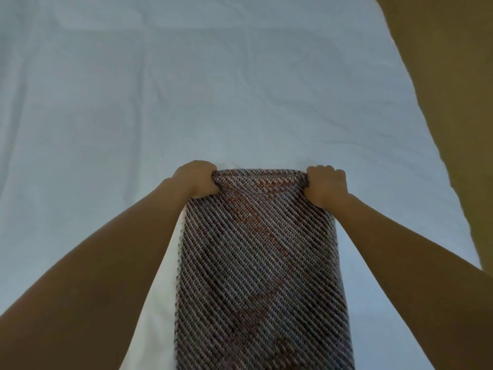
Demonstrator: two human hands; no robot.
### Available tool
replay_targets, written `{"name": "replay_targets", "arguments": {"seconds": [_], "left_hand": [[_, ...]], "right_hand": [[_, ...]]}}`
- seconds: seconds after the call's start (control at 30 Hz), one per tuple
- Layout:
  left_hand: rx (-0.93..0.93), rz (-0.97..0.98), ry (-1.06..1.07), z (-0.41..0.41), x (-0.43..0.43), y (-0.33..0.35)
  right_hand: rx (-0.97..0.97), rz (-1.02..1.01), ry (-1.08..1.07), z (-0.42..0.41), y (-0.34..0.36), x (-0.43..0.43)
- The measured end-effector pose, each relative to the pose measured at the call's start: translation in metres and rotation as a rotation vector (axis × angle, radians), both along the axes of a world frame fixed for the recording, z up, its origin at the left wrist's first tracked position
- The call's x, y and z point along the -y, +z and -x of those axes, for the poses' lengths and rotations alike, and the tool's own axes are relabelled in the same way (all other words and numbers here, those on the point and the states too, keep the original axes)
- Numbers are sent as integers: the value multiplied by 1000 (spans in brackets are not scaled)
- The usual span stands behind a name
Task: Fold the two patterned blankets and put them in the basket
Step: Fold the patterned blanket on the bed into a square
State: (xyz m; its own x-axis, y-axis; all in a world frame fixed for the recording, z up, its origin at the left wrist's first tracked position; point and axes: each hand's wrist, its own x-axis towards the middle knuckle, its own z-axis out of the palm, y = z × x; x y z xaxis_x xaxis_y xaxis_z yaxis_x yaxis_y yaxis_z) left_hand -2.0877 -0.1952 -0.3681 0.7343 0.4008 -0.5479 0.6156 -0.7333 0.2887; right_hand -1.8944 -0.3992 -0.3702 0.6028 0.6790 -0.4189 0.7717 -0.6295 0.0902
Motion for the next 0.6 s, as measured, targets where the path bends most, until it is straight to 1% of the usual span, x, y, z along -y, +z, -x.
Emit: {"name": "replay_targets", "arguments": {"seconds": [0.13,0.23,0.33,0.43,0.5,0.6], "left_hand": [[157,-67,34,27,22,27],[202,-96,58,54,48,52],[208,-131,84,89,85,77],[243,-211,136,131,134,94],[288,-248,168,161,171,99],[327,-290,159,205,226,98]], "right_hand": [[46,-163,-22,18,28,25],[74,-252,-14,40,52,54],[70,-265,5,74,72,96],[74,-277,20,116,85,146],[70,-278,13,145,88,181],[50,-294,10,188,90,232]]}}
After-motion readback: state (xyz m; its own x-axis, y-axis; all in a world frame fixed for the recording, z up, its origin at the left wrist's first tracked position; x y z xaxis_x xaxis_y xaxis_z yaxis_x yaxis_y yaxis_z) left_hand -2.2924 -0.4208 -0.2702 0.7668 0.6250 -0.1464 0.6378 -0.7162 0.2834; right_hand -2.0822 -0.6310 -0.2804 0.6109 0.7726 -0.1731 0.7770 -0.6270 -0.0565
